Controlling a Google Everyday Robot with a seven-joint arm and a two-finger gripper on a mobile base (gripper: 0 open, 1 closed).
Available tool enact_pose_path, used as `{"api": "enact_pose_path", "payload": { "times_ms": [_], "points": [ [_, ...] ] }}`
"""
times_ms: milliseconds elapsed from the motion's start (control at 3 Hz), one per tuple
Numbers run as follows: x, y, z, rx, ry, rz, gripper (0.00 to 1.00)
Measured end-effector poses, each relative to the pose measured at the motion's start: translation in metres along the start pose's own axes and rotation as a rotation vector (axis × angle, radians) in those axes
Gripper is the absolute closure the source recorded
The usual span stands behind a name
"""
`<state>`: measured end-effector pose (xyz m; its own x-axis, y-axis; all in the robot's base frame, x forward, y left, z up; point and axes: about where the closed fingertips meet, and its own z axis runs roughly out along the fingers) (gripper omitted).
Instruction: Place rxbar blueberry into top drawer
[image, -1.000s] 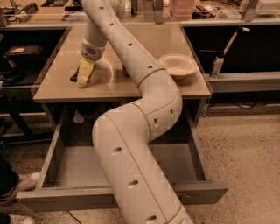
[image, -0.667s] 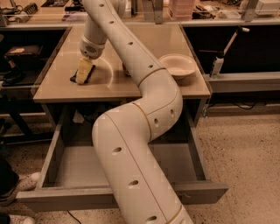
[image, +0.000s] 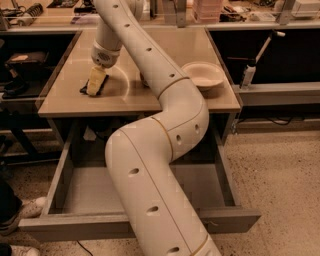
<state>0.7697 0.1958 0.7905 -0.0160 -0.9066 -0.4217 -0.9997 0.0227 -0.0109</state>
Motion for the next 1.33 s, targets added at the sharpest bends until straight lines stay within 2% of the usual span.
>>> {"api": "enact_pose_path", "payload": {
  "times_ms": [1333],
  "points": [
    [-0.012, 0.012, -0.029, 0.002, -0.001, 0.0, 1.0]
  ]
}}
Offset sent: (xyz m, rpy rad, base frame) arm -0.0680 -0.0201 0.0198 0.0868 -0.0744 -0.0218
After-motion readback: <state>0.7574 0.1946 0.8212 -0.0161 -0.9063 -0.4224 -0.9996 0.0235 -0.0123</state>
